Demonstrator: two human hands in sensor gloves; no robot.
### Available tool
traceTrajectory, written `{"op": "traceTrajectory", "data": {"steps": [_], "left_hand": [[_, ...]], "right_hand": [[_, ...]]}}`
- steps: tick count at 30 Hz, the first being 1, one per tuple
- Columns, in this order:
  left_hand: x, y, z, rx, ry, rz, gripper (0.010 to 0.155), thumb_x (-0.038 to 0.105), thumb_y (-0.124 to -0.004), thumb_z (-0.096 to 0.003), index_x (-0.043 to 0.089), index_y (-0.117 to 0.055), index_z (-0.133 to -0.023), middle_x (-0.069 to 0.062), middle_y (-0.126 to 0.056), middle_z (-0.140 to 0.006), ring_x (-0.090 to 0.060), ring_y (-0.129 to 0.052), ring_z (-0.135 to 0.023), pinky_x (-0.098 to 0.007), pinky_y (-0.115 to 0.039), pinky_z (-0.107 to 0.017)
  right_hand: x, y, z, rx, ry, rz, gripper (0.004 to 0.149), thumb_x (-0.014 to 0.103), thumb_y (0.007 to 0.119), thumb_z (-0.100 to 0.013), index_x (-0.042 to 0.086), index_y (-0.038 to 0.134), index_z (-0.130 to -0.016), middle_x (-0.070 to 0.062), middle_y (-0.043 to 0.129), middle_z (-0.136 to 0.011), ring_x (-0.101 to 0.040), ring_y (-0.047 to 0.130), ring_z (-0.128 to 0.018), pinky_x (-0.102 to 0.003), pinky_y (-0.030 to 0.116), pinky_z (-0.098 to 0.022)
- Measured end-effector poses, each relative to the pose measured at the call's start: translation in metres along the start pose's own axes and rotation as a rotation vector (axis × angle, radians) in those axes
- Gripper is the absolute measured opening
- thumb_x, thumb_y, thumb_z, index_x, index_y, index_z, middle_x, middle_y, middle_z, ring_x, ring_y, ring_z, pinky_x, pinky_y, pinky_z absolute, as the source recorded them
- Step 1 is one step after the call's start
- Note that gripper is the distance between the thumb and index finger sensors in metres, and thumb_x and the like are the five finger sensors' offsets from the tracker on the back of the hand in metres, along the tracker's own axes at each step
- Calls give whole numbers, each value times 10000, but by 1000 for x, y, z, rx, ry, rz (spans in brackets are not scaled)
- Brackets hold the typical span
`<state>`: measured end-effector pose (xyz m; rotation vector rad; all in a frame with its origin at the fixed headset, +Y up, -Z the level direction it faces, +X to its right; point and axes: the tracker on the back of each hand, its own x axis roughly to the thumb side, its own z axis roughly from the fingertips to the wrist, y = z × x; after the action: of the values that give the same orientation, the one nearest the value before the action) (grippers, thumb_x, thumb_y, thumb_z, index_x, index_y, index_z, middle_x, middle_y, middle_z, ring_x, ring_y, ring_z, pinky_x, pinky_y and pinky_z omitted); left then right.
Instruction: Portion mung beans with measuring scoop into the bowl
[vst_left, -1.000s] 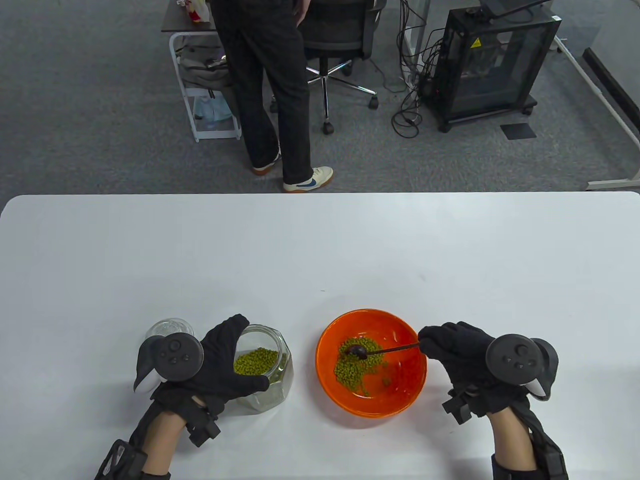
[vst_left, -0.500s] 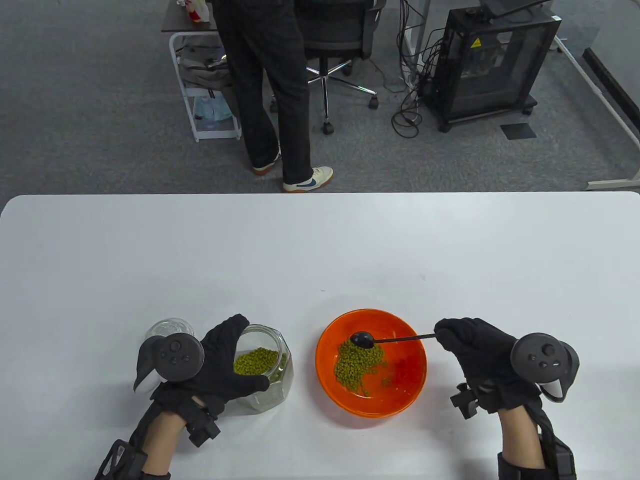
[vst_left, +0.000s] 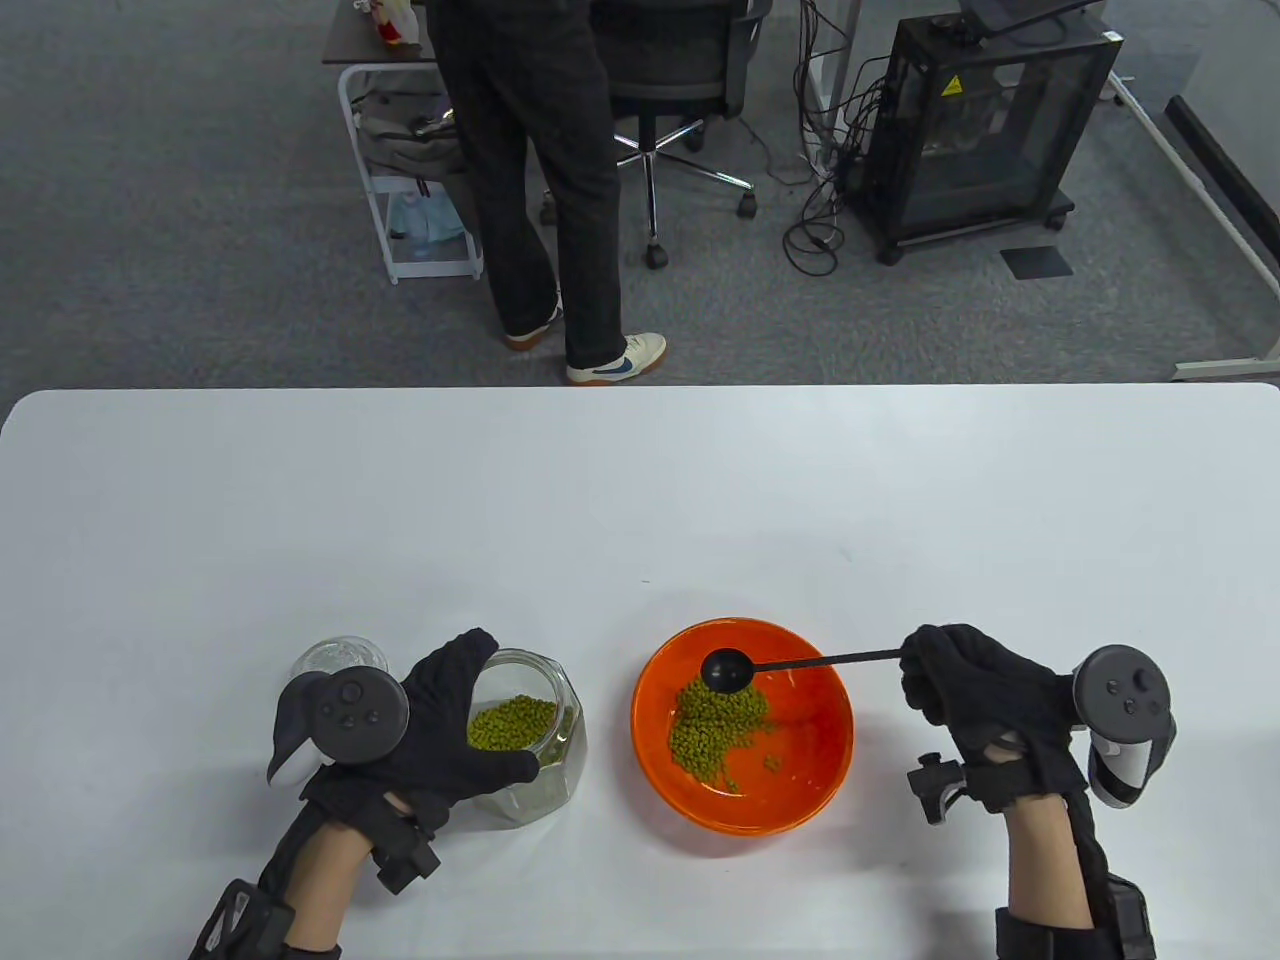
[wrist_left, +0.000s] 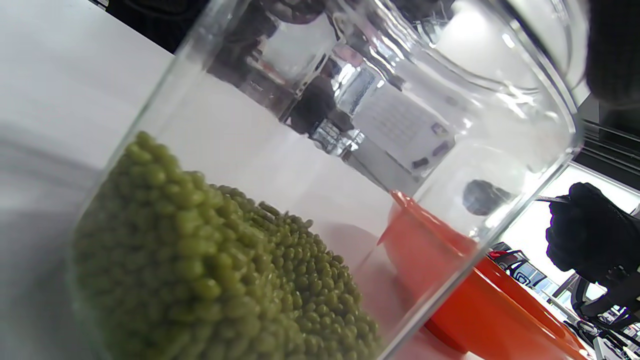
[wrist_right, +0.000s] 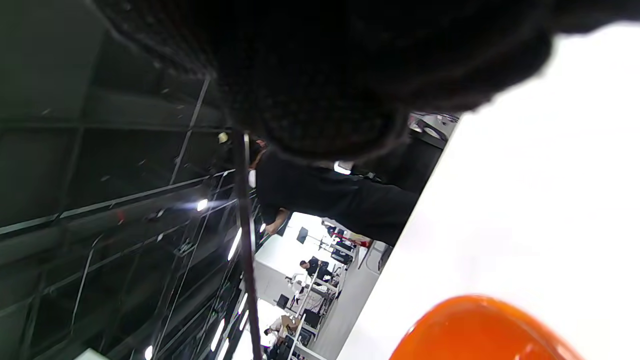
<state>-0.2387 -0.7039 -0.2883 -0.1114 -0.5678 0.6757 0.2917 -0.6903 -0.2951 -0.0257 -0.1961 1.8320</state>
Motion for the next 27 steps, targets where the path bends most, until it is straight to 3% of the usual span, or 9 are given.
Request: {"op": "traceTrajectory", "data": {"steps": [4, 15, 20, 27], "left_hand": [[0, 0, 0, -1, 1, -1, 1246, 856, -834, -402, 8, -242, -1097, -307, -369, -1149, -600, -548, -1031, -759, -490, -722], [0, 0, 0, 0, 1, 1, 1246, 854, -838, -401, 9, -242, -1097, -307, -371, -1148, -602, -547, -1029, -759, -492, -722], [0, 0, 0, 1, 2, 3, 1249, 851, -844, -398, 6, -246, -1096, -309, -373, -1147, -603, -550, -1028, -760, -492, -721], [-1, 0, 0, 1, 2, 6, 1250, 850, -847, -396, 6, -247, -1096, -310, -372, -1147, -604, -551, -1028, -759, -493, -722]], "right_hand": [[-9, 2, -1, 19, 100, -132, 431, 482, 811, -477, 105, 989, -586, -65, 1066, -338, -208, 998, -149, -371, 867, -157], [3, 18, -4, 70, 92, -284, 430, 485, 813, -483, 101, 990, -562, -55, 1062, -319, -202, 993, -136, -367, 864, -151], [34, 35, -3, 98, 70, -240, 429, 483, 813, -486, 98, 987, -564, -56, 1061, -320, -201, 991, -140, -367, 864, -153], [88, 85, -4, 190, -11, -185, 431, 482, 814, -483, 97, 988, -564, -58, 1060, -320, -203, 990, -138, -369, 863, -152]]}}
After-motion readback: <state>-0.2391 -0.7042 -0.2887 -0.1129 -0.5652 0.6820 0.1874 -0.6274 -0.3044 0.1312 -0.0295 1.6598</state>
